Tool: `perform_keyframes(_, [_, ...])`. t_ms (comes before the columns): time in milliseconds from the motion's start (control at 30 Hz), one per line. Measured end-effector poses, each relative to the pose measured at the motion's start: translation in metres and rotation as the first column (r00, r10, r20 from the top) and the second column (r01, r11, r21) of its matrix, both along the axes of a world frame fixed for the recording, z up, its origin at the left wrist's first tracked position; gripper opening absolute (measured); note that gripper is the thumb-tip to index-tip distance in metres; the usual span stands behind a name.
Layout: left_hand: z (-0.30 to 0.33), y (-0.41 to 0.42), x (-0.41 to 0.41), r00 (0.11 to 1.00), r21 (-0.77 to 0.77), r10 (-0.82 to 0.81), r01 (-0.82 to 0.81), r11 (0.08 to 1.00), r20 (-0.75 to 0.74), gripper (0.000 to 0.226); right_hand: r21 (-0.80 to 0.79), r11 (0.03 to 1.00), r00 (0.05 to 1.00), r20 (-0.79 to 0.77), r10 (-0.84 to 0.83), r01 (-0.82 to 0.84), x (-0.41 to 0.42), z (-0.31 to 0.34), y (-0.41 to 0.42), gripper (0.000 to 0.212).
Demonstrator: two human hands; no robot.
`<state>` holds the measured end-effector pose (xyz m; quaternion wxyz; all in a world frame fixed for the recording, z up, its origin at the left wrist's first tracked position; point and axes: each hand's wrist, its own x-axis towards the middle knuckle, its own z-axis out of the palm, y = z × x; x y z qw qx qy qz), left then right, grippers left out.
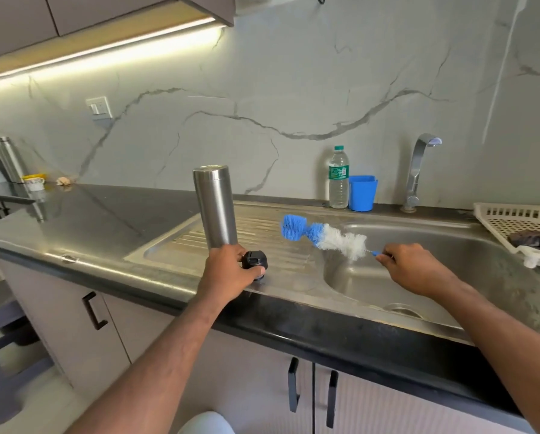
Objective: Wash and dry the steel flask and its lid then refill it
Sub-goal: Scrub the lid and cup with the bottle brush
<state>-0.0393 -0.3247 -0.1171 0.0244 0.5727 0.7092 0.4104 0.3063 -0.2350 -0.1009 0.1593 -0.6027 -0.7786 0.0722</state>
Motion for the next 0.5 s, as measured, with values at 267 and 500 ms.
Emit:
perform_keyframes(267, [0.009,-0.007,0.018,0.946,0.302,0.063,0.038,0.953,-0.319,0.047,0.072,0.994,0.997,0.017,-0.079,0.078,0.015,0.01,-0.012,0.037])
perform_keyframes(500, [0.032,0.055,0.097,0.934,0.248,-0.271,0.326,0.912,-0.231,0.033,0.212,0.945,0.961,0.065,-0.268,0.249,0.065,0.023,-0.027,0.04])
